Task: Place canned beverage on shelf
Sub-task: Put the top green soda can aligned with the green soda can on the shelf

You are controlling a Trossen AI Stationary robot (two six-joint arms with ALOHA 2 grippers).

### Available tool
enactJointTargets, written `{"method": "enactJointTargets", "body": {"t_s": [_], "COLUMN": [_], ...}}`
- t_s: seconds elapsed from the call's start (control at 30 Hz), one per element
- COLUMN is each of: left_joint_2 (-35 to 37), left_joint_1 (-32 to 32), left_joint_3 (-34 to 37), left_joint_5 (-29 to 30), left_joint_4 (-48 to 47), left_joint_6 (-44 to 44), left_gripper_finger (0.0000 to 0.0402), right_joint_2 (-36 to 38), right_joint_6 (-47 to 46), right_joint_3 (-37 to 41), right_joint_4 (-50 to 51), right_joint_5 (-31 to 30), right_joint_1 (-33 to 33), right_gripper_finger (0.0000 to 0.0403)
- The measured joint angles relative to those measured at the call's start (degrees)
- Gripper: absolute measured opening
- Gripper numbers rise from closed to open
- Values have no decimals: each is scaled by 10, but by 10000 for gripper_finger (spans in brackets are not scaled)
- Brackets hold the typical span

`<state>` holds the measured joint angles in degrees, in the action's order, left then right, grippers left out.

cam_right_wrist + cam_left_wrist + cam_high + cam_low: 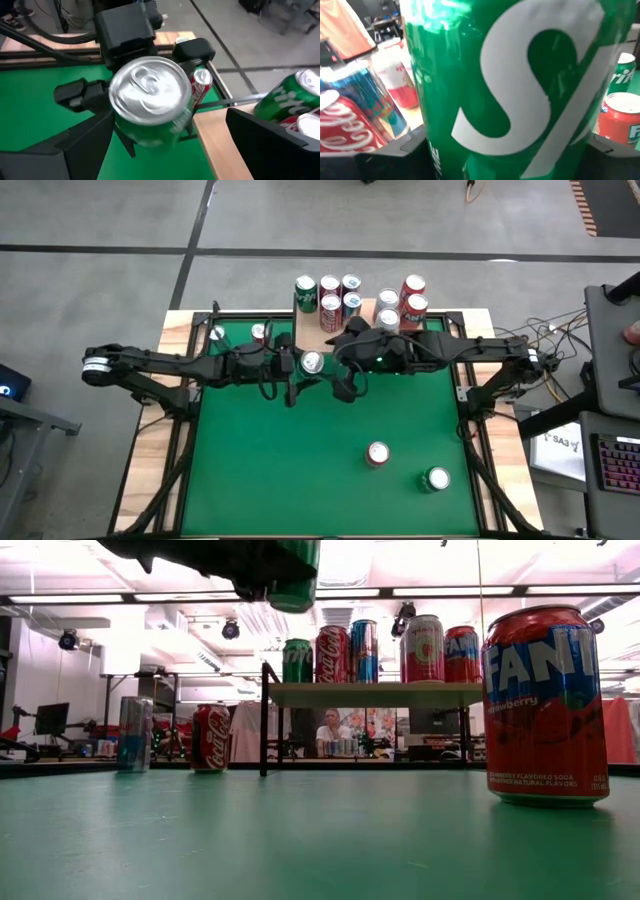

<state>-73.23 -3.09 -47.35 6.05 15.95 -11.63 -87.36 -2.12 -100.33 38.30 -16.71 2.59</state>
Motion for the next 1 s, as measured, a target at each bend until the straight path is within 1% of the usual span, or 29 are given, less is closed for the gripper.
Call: {"method": "enactJointTargets", "body": {"t_s": [0.1, 0.17, 0.3, 0.5, 0.6, 0.67, 0.77, 0.87, 1.0], "left_joint_2": [25, 44, 84, 111, 112, 110, 105, 101, 99], "left_joint_1": [-5, -10, -16, -17, -17, -17, -17, -18, -19], "left_joint_3": [11, 26, 54, 77, 77, 77, 77, 77, 77], "left_joint_5": [-21, -39, -43, -42, -43, -42, -42, -42, -42], "left_joint_4": [0, 10, 27, 45, 46, 46, 48, 49, 49], "left_joint_6": [-17, -24, -25, -30, -30, -30, -30, -30, -30], "left_gripper_finger": [282, 282, 282, 282, 282, 282, 282, 282, 282], "right_joint_2": [14, 22, 41, 44, 28, 18, 1, -22, -48], "right_joint_6": [17, 22, 44, 79, 101, 111, 124, 134, 139], "right_joint_3": [2, 14, 75, 201, 241, 252, 254, 244, 223], "right_joint_4": [-6, -27, -105, -329, -428, -480, -524, -542, -543], "right_joint_5": [-1, -1, 1, -6, -21, -22, -24, -23, -23], "right_joint_1": [8, 16, 32, 33, 26, 21, 18, 18, 11], "right_gripper_finger": [373, 373, 373, 374, 374, 374, 374, 374, 374]}}
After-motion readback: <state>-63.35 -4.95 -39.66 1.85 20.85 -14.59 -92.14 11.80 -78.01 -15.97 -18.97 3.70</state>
